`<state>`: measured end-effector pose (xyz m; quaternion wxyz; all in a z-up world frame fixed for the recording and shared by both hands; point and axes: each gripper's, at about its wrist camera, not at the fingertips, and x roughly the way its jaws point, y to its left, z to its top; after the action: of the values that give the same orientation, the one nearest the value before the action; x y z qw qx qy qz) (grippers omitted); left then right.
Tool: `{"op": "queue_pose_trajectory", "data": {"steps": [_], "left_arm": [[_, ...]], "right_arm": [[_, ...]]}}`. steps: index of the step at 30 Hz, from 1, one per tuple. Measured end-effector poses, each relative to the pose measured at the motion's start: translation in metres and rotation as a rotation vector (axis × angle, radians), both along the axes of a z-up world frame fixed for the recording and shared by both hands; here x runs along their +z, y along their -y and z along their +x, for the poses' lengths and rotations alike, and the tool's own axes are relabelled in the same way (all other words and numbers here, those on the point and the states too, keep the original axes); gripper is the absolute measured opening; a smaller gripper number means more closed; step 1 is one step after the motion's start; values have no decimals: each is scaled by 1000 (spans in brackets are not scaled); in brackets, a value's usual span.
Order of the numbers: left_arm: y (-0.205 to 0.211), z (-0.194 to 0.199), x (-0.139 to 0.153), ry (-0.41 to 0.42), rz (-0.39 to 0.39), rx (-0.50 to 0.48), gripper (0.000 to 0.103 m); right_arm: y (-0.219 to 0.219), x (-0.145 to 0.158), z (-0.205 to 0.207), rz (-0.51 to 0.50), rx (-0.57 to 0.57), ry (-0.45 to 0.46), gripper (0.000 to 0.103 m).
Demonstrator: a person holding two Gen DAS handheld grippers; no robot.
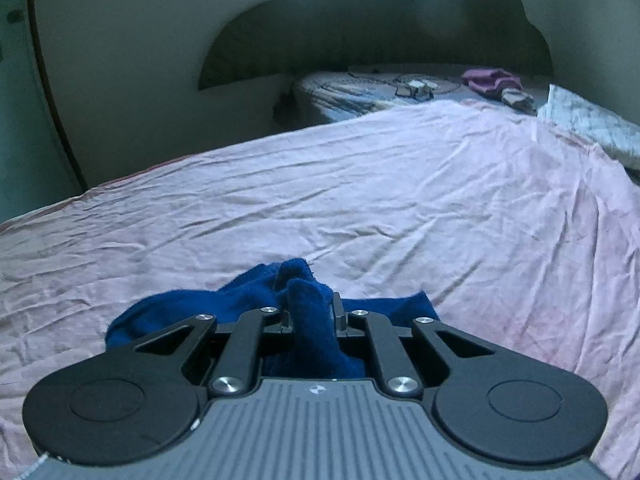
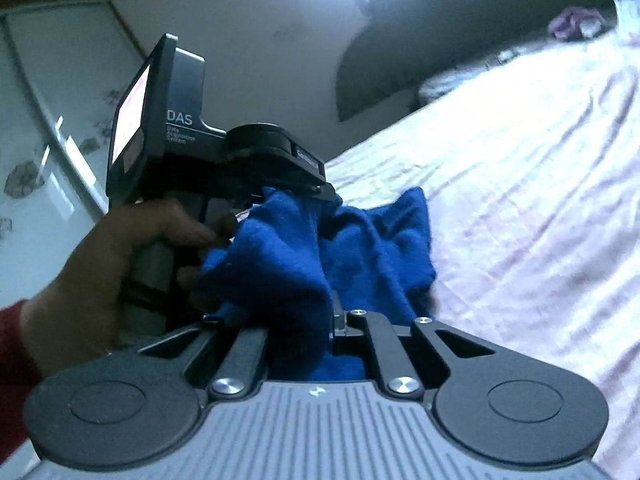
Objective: Fold small clothes
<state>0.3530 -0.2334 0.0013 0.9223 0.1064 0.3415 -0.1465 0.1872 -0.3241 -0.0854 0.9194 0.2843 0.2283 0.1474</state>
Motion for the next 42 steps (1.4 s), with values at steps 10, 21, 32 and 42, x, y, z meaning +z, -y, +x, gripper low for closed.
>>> {"op": "queue_pose_trajectory", "data": {"steps": [10, 21, 32, 42], "left_arm": [[21, -1, -17, -9, 62, -59, 33], [40, -26, 5, 200, 168, -127, 94], [-72, -77, 2, 182, 136, 94, 99], [-114, -128, -30, 140, 91, 132, 101]], "right_arm": [[11, -5, -11, 72, -2, -51, 8], [17, -15, -9, 151, 47, -91, 9], [29, -21, -4, 193, 19, -136, 35], [37, -17, -7, 109, -106, -100, 42]]}}
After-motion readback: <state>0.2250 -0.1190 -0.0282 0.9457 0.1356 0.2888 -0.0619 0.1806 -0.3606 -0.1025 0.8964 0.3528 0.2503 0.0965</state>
